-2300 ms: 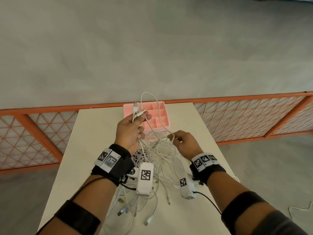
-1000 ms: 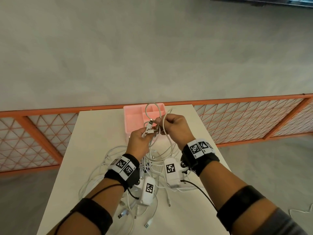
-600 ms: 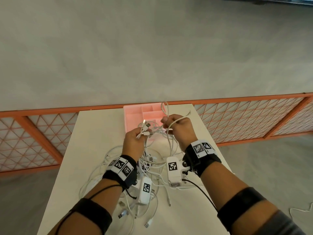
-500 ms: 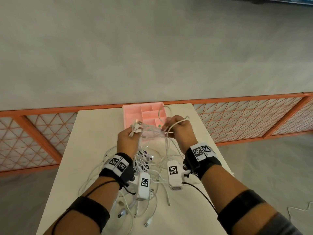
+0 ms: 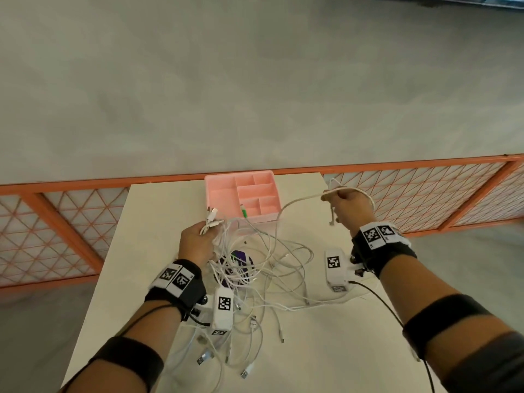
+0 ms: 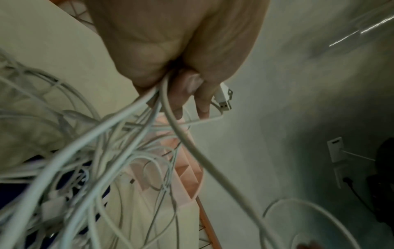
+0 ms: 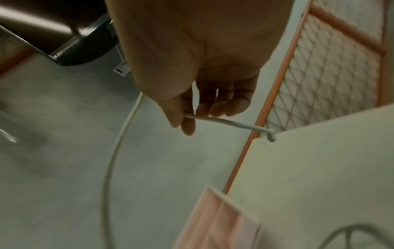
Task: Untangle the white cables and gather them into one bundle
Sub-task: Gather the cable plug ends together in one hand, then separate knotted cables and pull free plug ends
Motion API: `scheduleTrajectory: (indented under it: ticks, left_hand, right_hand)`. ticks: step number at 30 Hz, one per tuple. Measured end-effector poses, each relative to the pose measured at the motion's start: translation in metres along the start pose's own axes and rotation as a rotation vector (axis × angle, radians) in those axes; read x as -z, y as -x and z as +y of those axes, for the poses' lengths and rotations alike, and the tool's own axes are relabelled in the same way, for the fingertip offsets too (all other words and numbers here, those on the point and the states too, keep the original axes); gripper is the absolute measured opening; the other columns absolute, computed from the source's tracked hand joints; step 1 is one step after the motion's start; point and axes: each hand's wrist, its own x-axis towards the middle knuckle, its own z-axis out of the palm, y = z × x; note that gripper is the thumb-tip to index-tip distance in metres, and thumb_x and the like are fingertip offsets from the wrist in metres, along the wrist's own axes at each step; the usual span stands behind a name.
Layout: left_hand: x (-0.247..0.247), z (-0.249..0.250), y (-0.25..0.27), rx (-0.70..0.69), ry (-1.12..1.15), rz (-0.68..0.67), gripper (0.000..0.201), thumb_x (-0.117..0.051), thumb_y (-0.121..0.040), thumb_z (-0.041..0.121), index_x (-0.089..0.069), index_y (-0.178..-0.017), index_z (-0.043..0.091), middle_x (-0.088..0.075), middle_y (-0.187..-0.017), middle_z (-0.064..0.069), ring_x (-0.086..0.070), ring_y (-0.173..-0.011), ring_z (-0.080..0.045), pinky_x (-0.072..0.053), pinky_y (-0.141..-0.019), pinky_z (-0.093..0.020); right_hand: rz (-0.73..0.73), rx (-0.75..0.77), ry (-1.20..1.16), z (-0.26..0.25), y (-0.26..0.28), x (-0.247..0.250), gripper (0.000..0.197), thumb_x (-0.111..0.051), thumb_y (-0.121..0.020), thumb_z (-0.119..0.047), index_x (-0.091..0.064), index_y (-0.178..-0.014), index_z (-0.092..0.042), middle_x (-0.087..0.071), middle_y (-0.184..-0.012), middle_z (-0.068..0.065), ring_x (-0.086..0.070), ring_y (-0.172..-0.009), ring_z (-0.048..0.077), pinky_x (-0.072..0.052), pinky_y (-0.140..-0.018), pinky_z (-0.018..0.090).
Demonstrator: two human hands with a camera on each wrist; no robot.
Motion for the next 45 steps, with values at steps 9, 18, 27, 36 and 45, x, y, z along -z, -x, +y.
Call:
scheduleTrajectory:
  ticks: [9,18,27,36,45]
  left_hand:
    - [0.009,0.025,0.012,0.052,0.200,-0.028,0.023,-0.047,-0.102,0.009,-0.069,-0.095,0.005,-0.047,-0.065,-0.005,-0.026,-0.040,-0.009,-0.022,-0.037,-0.016]
    - [0.004,0.020,0.012,0.006,-0.028,0.061,0.021,-0.058,-0.099,0.021,-0.072,-0.084,0.017,-0.067,-0.086,-0.006,-0.042,-0.049,-0.016,-0.038,-0.039,-0.020]
    - [0.032,0.019,0.010,-0.004,0.140,0.344,0.021,-0.050,-0.101,0.016,-0.070,-0.100,0.013,-0.046,-0.076,-0.001,-0.036,-0.051,-0.015,-0.036,-0.039,-0.019]
    - [-0.022,0.063,0.052,0.058,0.449,-0.082,0.034,-0.044,-0.104,0.020,-0.051,-0.072,0.011,-0.031,-0.051,0.005,-0.024,-0.040,-0.006,-0.018,-0.037,-0.018]
    - [-0.032,0.095,0.053,0.048,0.542,-0.197,0.031,-0.043,-0.103,0.019,-0.047,-0.072,0.014,-0.029,-0.052,0.005,-0.024,-0.040,-0.008,-0.019,-0.038,-0.020]
  right_hand:
    - [-0.258,-0.342,1.158,0.104,-0.004,0.086,0.038,-0.068,-0.089,-0.015,-0.060,-0.124,-0.003,-0.065,-0.103,0.010,-0.063,-0.100,0.025,-0.053,-0.091,0.032]
    - [-0.409,-0.337,1.457,0.159,0.035,0.099,0.070,-0.073,-0.083,-0.037,-0.045,-0.145,-0.024,-0.030,-0.157,-0.002,-0.033,-0.143,0.027,-0.034,-0.114,0.037]
    - [-0.333,-0.602,1.535,0.165,0.045,0.091,0.096,-0.082,-0.066,-0.039,-0.036,-0.148,-0.022,-0.024,-0.151,0.022,-0.021,-0.137,0.054,-0.031,-0.107,0.068]
    - [-0.359,0.083,0.143,0.047,0.047,-0.024,0.075,-0.064,-0.077,-0.067,-0.051,-0.135,-0.022,-0.049,-0.142,-0.004,-0.049,-0.129,0.018,-0.039,-0.106,0.036]
    - [-0.841,0.202,-0.222,-0.022,0.093,-0.110,0.024,-0.067,-0.092,-0.029,-0.053,-0.079,-0.014,-0.057,-0.060,0.012,-0.055,-0.051,0.021,-0.046,-0.058,0.036]
